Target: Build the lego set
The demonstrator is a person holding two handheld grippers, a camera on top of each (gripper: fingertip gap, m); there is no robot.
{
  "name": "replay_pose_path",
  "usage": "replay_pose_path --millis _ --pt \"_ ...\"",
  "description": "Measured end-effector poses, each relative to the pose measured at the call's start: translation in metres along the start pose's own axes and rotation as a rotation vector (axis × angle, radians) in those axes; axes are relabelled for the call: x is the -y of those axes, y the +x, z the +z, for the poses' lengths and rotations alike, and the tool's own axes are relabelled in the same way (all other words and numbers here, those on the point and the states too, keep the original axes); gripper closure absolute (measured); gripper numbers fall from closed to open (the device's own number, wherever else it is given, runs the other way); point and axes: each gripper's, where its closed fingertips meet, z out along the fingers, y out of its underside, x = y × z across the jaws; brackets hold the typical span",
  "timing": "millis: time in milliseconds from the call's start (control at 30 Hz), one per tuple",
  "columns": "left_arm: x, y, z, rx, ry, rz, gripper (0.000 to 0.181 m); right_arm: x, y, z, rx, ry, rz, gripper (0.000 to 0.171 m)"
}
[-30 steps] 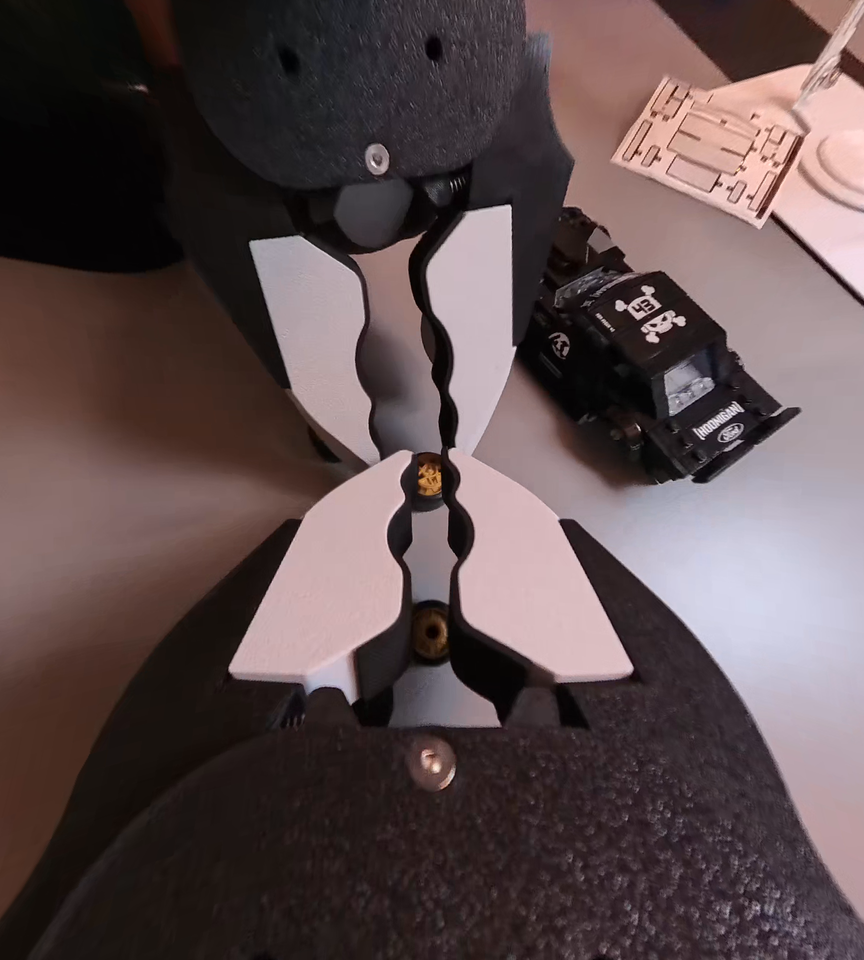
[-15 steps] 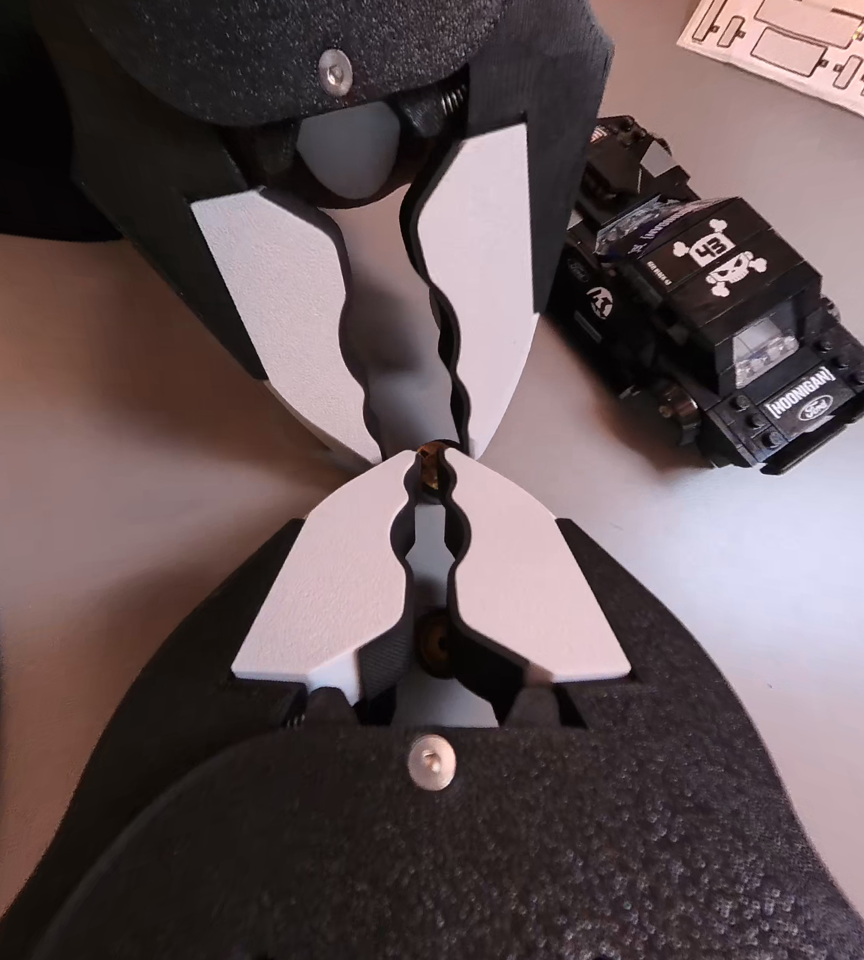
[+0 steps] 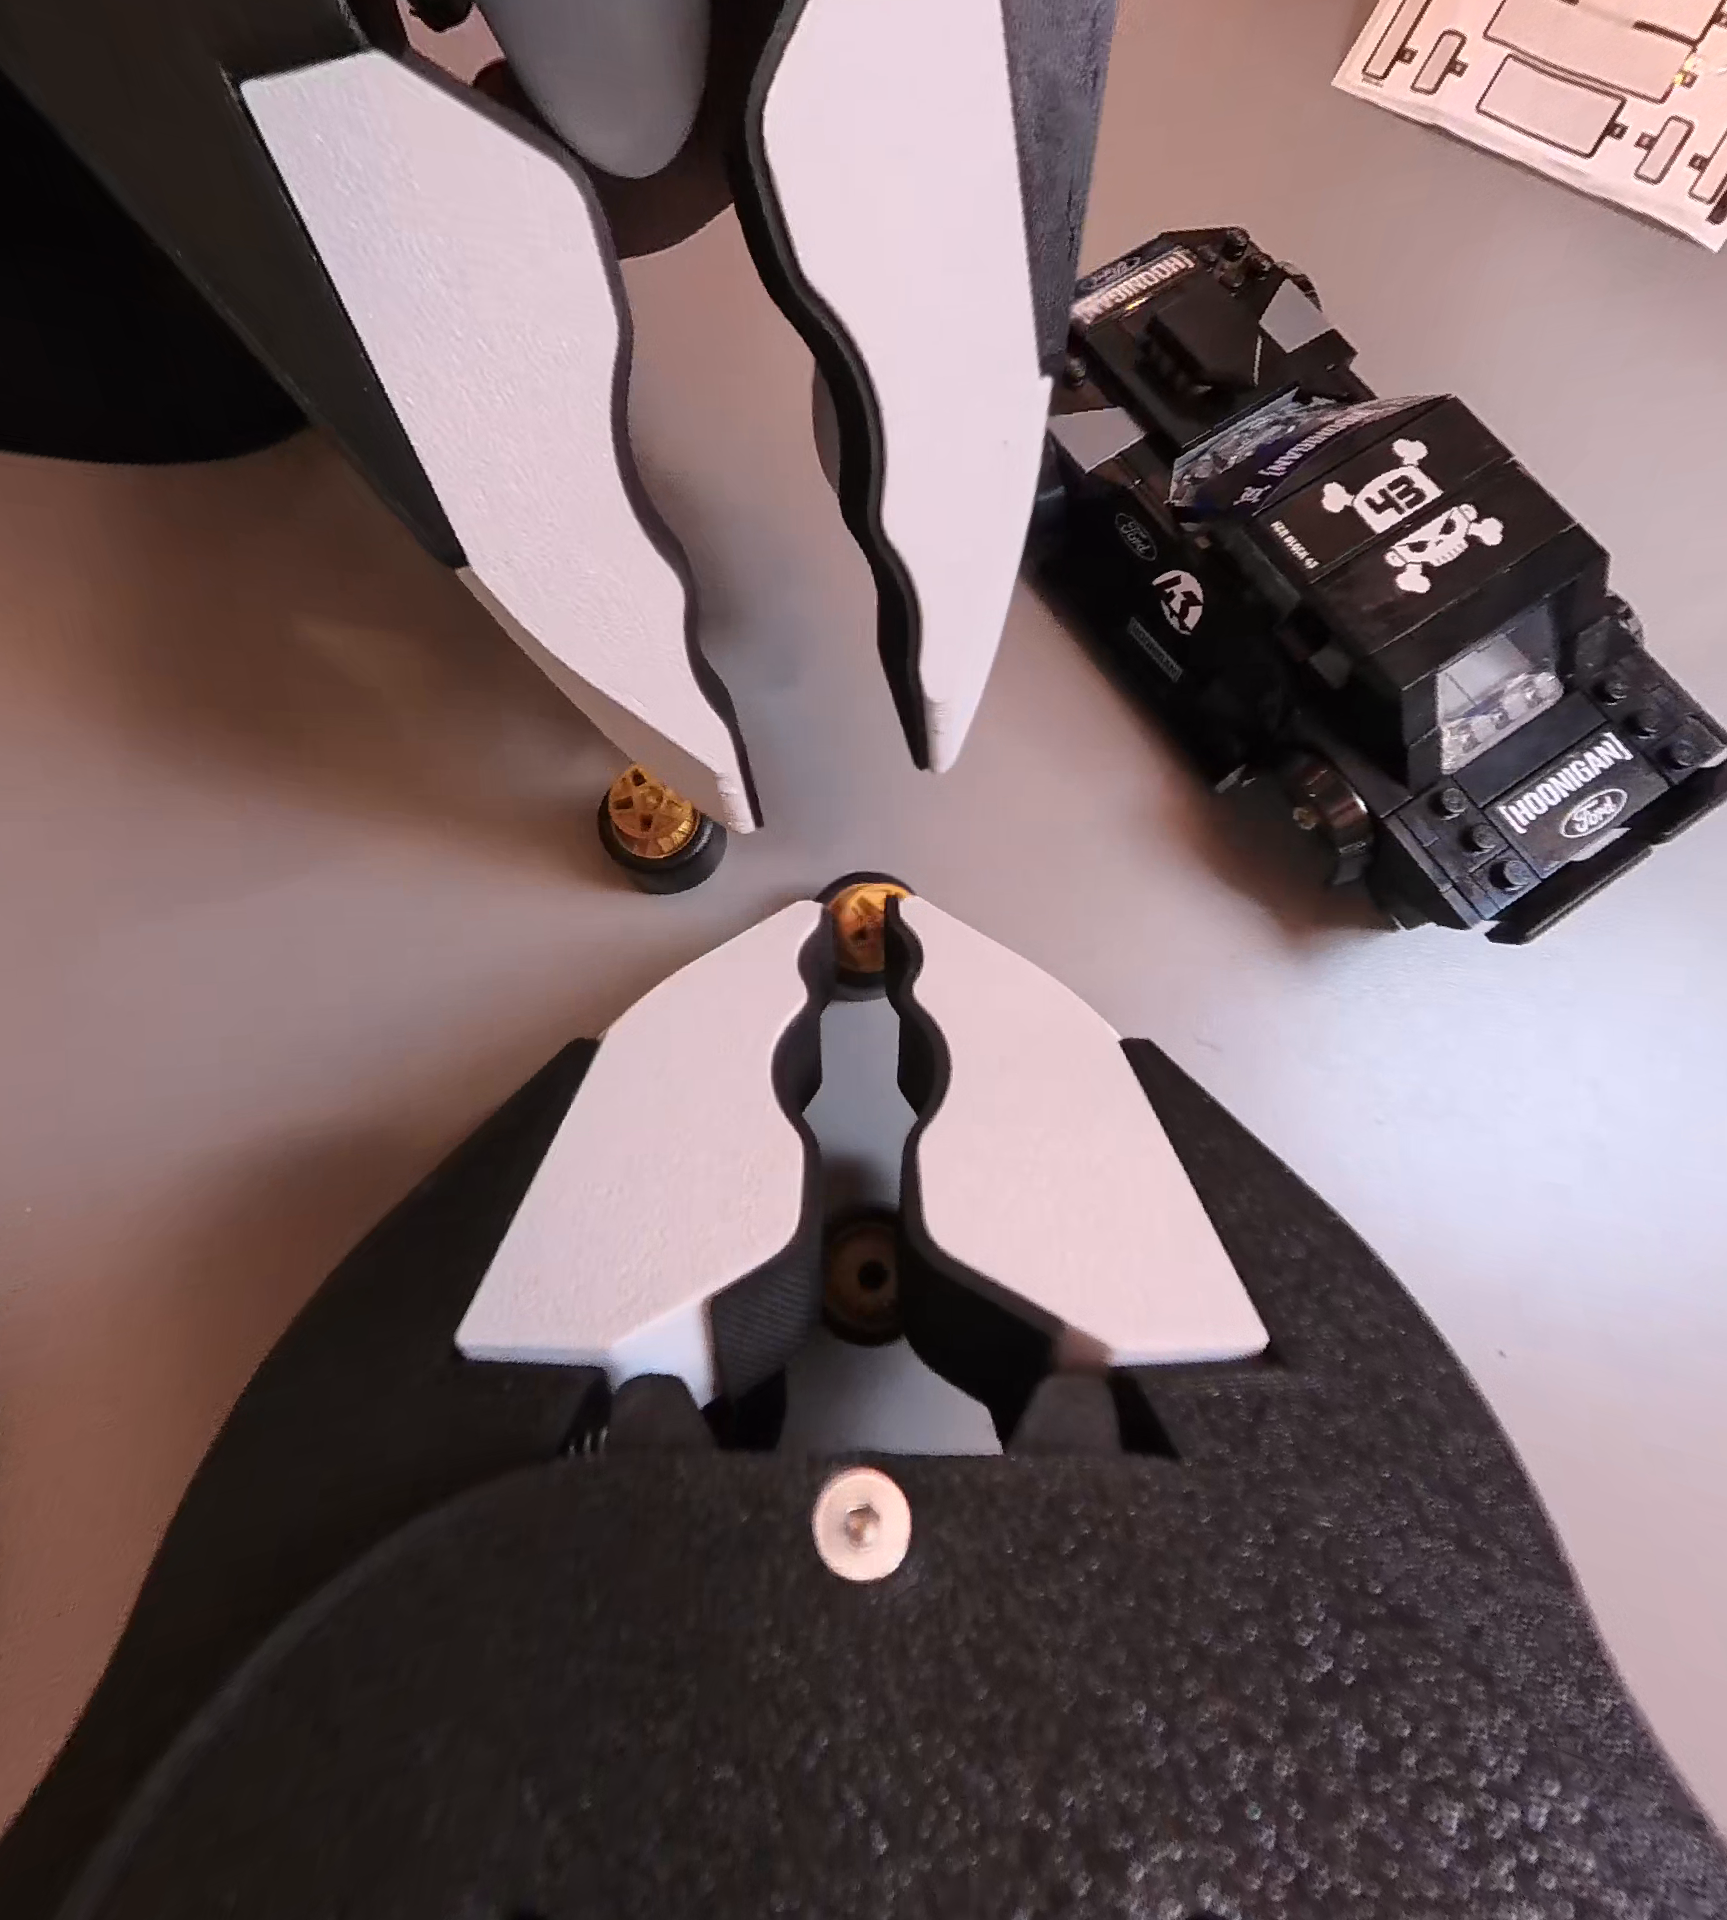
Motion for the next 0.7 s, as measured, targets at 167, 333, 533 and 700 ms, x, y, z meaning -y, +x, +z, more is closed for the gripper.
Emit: replay_pose_path --millis 167,333,533,700 --pt "-0.0036 0.0019 0.0011 0.001 0.001 -0.008 0.153 -0.001 -0.0021 0.0002 0.008 -0.007 -0.007 0.161" --pt "-0.0039 0.0011 0.0003 0.011 0.009 -0.012 0.153 -0.0008 -0.0036 0.0006 0.017 -0.006 -0.008 0.16" --pt "-0.0054 -0.0001 -0.0029 0.025 0.024 -0.025 0.153 -0.0002 -0.0061 0.0012 0.031 -0.009 -0.012 0.159" --pt "-0.0089 0.0007 -0.0044 0.032 0.026 -0.031 0.153 0.0004 -0.0071 0.0019 0.037 -0.008 -0.012 0.159"
